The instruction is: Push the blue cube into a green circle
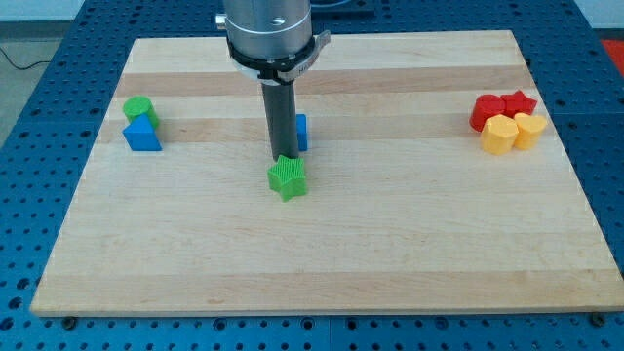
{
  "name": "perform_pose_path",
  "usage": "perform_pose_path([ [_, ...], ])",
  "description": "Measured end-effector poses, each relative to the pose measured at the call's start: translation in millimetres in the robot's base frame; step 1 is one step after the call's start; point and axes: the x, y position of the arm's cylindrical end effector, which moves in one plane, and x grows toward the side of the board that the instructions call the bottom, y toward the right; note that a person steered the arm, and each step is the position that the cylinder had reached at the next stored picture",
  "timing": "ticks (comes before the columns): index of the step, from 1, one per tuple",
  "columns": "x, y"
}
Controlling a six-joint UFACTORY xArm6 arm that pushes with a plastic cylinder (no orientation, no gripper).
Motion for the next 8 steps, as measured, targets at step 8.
perform_pose_path([
  [8,-79.1,7.4],
])
